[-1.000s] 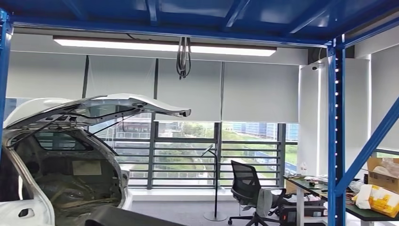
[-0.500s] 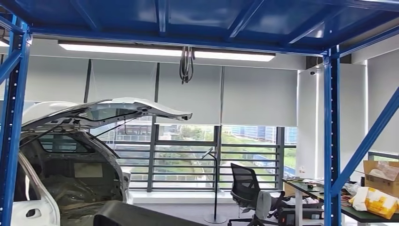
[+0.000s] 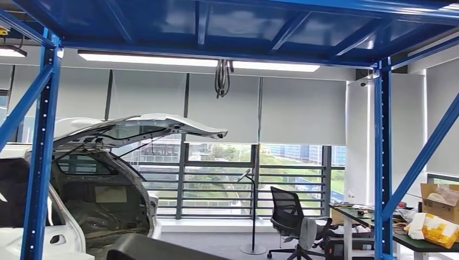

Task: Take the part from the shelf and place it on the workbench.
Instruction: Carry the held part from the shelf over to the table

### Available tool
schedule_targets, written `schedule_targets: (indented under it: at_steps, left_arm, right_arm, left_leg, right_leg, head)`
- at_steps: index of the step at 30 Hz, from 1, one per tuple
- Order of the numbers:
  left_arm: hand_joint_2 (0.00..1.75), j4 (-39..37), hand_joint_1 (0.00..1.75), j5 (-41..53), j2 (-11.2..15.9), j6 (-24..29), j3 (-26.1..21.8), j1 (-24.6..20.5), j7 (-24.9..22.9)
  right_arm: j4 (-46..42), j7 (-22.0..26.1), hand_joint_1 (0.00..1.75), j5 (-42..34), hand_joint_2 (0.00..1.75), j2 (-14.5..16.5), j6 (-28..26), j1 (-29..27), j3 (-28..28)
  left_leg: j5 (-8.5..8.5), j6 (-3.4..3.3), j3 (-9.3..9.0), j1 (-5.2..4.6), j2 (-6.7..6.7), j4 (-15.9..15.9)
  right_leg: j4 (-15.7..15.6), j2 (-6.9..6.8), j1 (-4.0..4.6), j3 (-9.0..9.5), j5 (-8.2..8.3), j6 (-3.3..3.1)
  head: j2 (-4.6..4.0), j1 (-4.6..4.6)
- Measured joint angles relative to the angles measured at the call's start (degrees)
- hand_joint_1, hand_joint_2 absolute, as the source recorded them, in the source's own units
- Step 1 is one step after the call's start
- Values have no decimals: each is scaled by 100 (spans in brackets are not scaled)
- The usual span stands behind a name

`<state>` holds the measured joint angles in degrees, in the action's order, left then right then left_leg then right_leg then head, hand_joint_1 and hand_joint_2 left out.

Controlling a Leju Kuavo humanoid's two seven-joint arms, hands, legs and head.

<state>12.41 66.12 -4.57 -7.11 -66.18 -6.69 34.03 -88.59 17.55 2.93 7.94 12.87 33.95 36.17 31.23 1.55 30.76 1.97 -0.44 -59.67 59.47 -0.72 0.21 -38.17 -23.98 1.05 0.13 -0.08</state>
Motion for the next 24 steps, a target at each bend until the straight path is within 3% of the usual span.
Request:
schedule_targets:
  at_steps: [1,3,5,6,7,8,9,11,12,14,16,17,19,21,22,24]
  left_arm:
    - [0,0,0,0,5,8,0,2,-1]
    - [0,0,0,0,11,23,0,1,-1]
    - [0,0,0,2,15,31,1,-3,0]
    - [0,0,0,3,15,33,1,0,0]
    - [0,0,0,4,16,34,1,4,0]
    - [0,0,0,5,16,35,0,5,0]
    - [0,0,0,6,17,36,0,5,1]
    - [0,0,0,7,16,36,1,1,11]
    - [0,0,0,7,14,36,2,0,20]
    - [0,0,0,8,10,36,4,-2,35]
    - [0,1,0,10,16,38,4,2,39]
    - [0,1,0,11,22,41,5,5,43]
    - [0,2,0,18,39,48,8,3,49]
    - [0,2,0,24,55,51,14,4,52]
    - [0,2,0,26,67,51,17,5,52]
    - [0,2,0,34,92,52,30,5,52]
  right_arm:
    - [1,1,175,-1,175,-2,5,0,0]
    - [1,2,175,-3,175,-8,9,3,-1]
    - [2,2,175,-4,175,-11,14,2,-2]
    - [3,2,175,-7,175,-14,17,-1,-2]
    - [5,2,175,-9,175,-17,23,-5,-2]
    - [6,3,175,-14,175,-20,28,-7,-2]
    - [3,4,175,-22,175,-20,33,-7,-2]
    - [-21,7,175,-50,175,-6,41,14,-1]
    - [-39,9,175,-70,175,8,51,35,-1]
    - [-66,19,175,-108,175,32,75,71,1]
    - [-71,26,175,-136,175,40,90,78,1]
    - [-72,33,175,-151,175,44,93,78,1]
    - [-78,69,175,-181,175,53,103,76,2]
    - [-83,109,175,-190,175,57,120,53,3]
    - [-84,120,175,-190,175,56,131,35,3]
    - [-86,126,175,-184,175,51,147,7,3]
  left_leg:
    - [-39,-71,27,-11,9,5]
    - [-140,-211,116,-26,28,17]
    - [-242,-294,232,-60,34,12]
    - [-290,-312,293,-83,36,9]
    - [-341,-322,357,-109,37,7]
    - [-392,-330,423,-133,37,6]
    - [-444,-335,486,-152,35,5]
    - [-538,-332,587,-168,30,5]
    - [-586,-315,618,-166,29,8]
    - [-683,-251,653,-137,32,36]
    - [-744,-187,678,-108,33,81]
    - [-660,-168,708,-107,31,44]
    - [-202,-133,831,-103,27,-337]
    - [281,-73,974,-79,27,-1024]
    - [353,-41,996,-65,27,-1305]
    - [131,30,824,-31,29,-1377]
  right_leg:
    - [16,4,-17,-19,-23,26]
    - [304,11,-43,-117,-354,64]
    - [993,14,-49,-285,-904,83]
    - [1338,16,-47,-344,-1087,79]
    - [1554,20,-40,-337,-1160,66]
    - [1569,26,-26,-237,-1123,37]
    - [1365,36,2,-30,-1009,-9]
    - [546,64,102,578,-799,-147]
    - [134,73,149,847,-771,-209]
    - [-306,89,216,1099,-779,-287]
    - [-427,74,225,1094,-658,-317]
    - [-475,55,215,1068,-575,-343]
    - [-528,19,180,956,-424,-375]
    - [-500,7,171,788,-318,-373]
    - [-477,0,164,699,-267,-356]
    - [-384,-8,132,484,-178,-305]
  head:
    - [0,0]
    - [0,0]
    - [0,-1]
    - [0,-1]
    - [0,-1]
    - [0,-1]
    - [0,-1]
    - [0,-1]
    - [0,-1]
    - [0,-1]
    - [0,-1]
    - [2,0]
    - [3,-1]
    - [2,-1]
    - [1,0]
    - [0,0]
